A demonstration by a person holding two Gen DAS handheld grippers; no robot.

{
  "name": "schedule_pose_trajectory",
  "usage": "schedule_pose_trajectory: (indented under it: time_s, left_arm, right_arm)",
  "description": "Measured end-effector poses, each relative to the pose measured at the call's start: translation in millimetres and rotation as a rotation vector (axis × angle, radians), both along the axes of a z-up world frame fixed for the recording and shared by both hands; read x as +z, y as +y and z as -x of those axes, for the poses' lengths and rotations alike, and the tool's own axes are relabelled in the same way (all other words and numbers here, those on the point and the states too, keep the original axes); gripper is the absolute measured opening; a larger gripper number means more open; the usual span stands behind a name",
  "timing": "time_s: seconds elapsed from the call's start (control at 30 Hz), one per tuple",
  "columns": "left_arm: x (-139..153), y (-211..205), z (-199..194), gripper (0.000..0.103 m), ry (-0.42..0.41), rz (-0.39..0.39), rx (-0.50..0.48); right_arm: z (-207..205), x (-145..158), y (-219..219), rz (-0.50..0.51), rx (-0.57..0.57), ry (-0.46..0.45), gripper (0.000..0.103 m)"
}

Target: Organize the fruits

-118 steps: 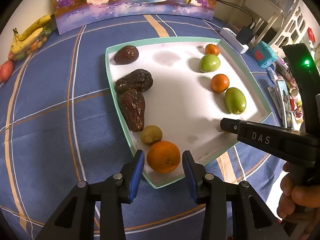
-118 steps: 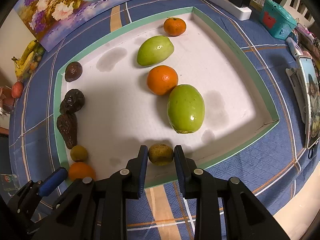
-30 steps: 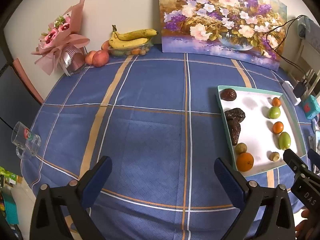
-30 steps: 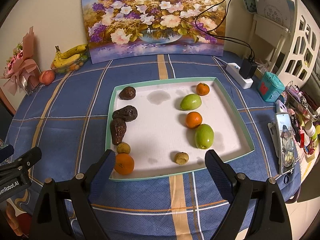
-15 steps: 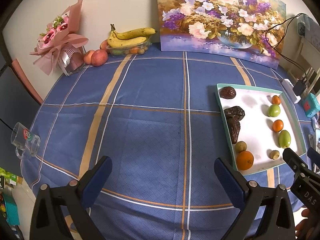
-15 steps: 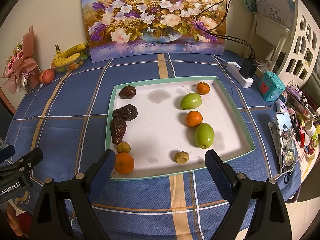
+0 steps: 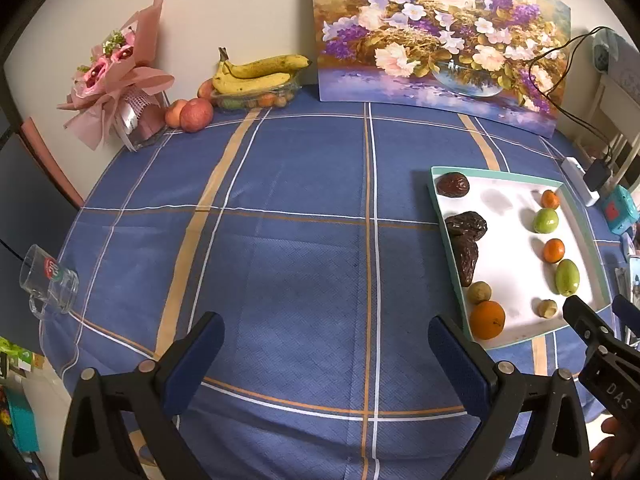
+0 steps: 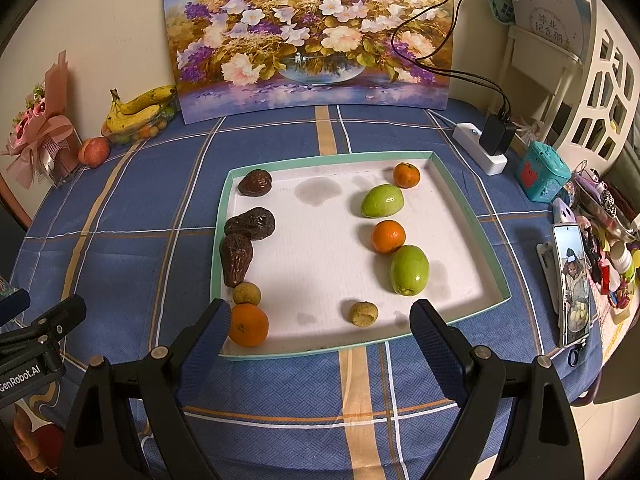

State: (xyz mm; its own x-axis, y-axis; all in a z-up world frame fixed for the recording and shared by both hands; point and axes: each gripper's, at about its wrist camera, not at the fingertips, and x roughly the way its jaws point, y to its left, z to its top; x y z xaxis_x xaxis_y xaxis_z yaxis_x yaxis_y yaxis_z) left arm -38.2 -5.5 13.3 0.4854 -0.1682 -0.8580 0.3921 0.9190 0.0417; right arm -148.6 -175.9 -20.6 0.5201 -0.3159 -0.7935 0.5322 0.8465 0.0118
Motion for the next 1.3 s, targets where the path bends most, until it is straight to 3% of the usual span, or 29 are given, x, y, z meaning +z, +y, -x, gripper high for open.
schedule_pose_trajectory:
  time_s: [1.3]
  left_arm:
    - [0.1,1.8,-0.1,0.103,-0.002,-0.016,0.018]
  right_arm:
    - [1.4,-3.7,-2.1,-0.006,-0.001,0.008,0.091]
